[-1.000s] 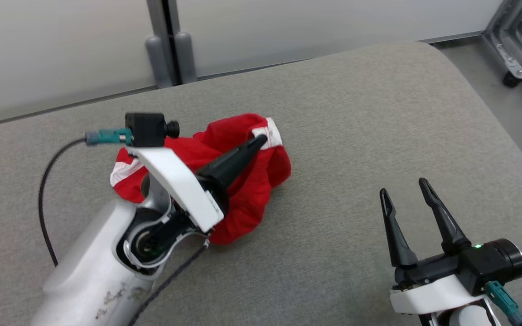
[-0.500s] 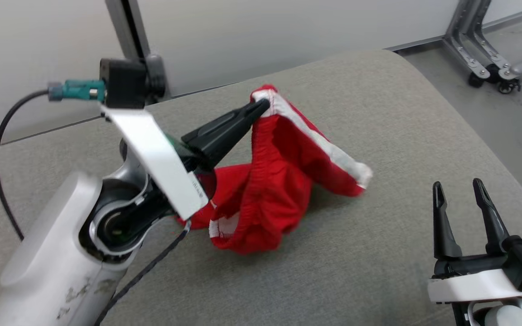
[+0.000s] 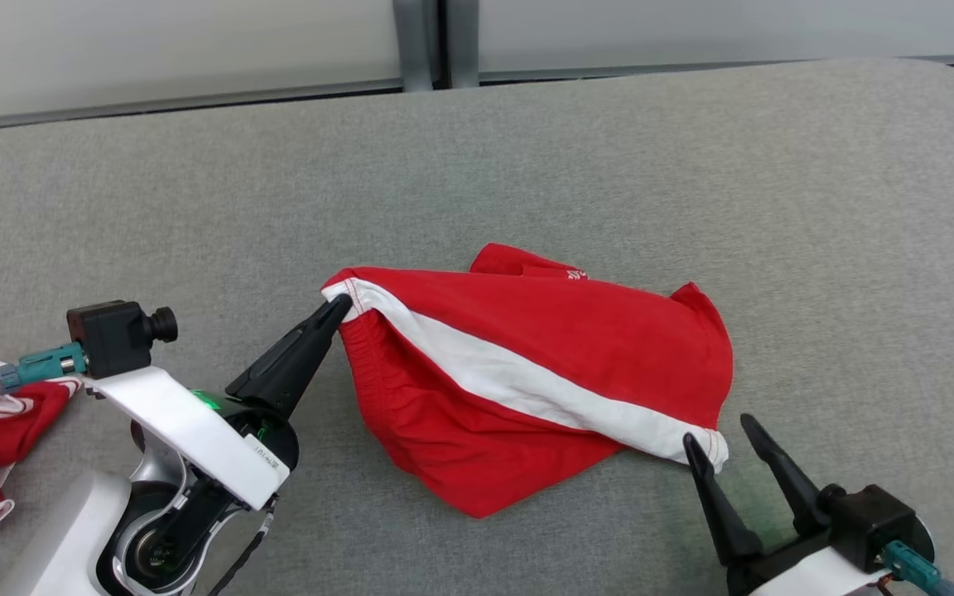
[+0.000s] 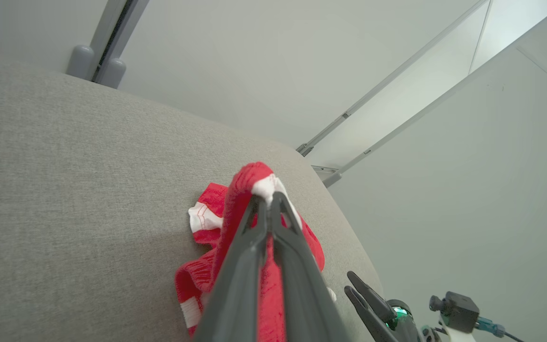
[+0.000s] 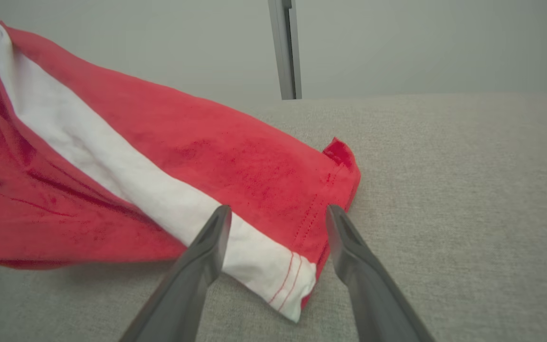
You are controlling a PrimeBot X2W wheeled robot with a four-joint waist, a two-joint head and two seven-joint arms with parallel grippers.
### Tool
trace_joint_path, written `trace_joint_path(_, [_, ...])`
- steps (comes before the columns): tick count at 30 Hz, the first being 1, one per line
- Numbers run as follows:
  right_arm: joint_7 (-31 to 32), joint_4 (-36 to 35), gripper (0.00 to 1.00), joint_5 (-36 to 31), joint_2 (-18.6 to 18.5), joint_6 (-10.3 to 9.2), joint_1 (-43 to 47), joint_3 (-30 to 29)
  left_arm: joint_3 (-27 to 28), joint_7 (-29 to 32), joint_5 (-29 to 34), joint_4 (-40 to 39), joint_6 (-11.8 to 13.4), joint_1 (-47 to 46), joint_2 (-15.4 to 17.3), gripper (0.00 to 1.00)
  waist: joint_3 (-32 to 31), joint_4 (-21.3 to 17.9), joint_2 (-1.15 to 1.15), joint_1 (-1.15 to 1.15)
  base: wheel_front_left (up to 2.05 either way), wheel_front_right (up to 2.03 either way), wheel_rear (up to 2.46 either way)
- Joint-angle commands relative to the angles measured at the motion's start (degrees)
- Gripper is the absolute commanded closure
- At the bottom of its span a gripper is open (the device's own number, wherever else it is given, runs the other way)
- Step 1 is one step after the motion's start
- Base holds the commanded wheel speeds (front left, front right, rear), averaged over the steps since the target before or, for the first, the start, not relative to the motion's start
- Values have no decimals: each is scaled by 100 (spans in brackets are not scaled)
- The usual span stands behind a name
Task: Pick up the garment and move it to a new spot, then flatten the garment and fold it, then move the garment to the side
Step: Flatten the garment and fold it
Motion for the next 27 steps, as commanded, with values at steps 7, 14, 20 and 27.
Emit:
trace_joint_path(7, [-10,326,0,698,-822,-12,-172,1024,120,-326,-52,280,-180,-25,-21,100,408,339,0,0,0,0,0])
trace_joint_path(14, [-10,363,0,1001,-822,-12,-336,1250,57,-387,11,380,-203,-69,-3,100,406,395,0,0,0,0,0])
trace_joint_path(20, [-10,110,0,993,-877,-12,-225,1170,45,-419,22,426,-210,34,50,100,324,390,0,0,0,0,0])
trace_joint_path(27, [-10,-182,22,1204,-958,-12,-140,1155,14,-405,63,480,-186,123,86,100,217,353,0,0,0,0,0])
